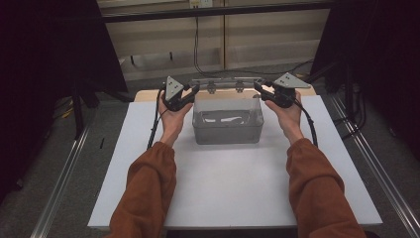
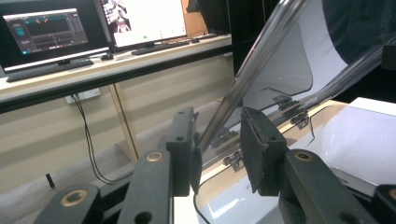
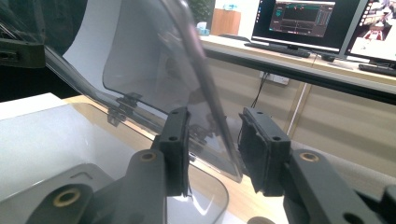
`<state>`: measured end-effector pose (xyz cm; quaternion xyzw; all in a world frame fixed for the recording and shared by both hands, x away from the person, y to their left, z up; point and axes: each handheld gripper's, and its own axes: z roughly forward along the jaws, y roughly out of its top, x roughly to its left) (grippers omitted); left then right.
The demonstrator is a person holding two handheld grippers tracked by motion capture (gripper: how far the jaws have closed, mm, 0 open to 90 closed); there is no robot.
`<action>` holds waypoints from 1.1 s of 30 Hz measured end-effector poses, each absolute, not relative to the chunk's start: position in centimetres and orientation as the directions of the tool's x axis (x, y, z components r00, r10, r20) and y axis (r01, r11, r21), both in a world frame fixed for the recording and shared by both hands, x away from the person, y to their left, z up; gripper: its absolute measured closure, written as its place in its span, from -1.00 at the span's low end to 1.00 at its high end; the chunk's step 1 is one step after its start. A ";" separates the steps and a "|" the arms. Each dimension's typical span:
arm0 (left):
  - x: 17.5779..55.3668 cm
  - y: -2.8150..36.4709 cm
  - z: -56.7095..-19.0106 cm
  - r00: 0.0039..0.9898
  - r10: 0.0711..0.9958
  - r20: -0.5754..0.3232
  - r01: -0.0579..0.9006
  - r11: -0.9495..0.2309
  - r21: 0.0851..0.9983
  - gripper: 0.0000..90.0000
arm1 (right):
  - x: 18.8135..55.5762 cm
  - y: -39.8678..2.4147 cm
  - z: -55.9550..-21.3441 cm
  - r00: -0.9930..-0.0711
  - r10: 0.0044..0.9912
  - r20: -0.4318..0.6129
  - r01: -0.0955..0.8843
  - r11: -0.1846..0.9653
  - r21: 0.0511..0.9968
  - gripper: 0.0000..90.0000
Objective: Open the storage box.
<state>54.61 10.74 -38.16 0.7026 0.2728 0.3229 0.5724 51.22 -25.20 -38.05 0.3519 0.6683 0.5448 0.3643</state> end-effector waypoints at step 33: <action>57.7 9.9 -40.0 0.630 0.768 0.118 0.089 -0.223 0.971 0.44 | 53.7 -25.1 -38.1 -0.477 0.876 -0.067 0.089 0.124 0.988 0.55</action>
